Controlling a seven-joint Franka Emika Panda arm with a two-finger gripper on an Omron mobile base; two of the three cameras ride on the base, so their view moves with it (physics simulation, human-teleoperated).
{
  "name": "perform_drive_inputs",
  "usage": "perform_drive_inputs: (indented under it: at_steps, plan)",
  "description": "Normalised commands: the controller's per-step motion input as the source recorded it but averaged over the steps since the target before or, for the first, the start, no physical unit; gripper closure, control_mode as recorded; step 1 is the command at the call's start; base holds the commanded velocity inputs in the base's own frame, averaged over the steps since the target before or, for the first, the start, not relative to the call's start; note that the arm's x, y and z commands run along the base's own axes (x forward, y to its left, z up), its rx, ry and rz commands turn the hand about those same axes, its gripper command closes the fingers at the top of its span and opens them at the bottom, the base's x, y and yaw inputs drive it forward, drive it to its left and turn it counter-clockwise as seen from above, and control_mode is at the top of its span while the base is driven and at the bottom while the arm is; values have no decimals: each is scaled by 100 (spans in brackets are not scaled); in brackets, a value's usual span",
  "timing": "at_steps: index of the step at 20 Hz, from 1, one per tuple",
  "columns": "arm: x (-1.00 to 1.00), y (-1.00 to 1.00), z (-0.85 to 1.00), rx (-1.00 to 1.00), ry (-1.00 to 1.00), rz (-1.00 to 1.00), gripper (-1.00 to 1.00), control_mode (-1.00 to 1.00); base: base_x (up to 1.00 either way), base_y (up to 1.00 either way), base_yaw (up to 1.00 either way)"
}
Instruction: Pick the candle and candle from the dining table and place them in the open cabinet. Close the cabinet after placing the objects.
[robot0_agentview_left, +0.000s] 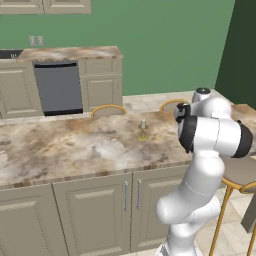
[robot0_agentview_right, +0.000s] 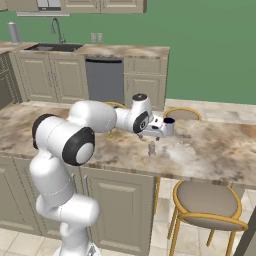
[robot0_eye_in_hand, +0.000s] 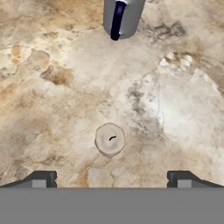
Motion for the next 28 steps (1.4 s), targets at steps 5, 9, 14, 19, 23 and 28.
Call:
perform_drive_inputs:
  at_steps: [5, 9, 14, 19, 23, 28]
  plan:
    - [1, 0, -14, 0, -1, 1, -100, -100, 0, 0, 0]
    - [1, 0, -17, 0, 0, 1, -100, -100, 0, 0, 0]
    - [2, 0, -14, 0, 0, 1, -100, -100, 0, 0, 0]
    - [3, 0, -13, 0, 0, 1, -100, -100, 0, 0, 0]
    - [0, 0, -10, 0, -1, 0, -100, -100, 0, 0, 0]
    - [6, -2, -10, 0, -2, 0, -100, -100, 0, 0, 0]
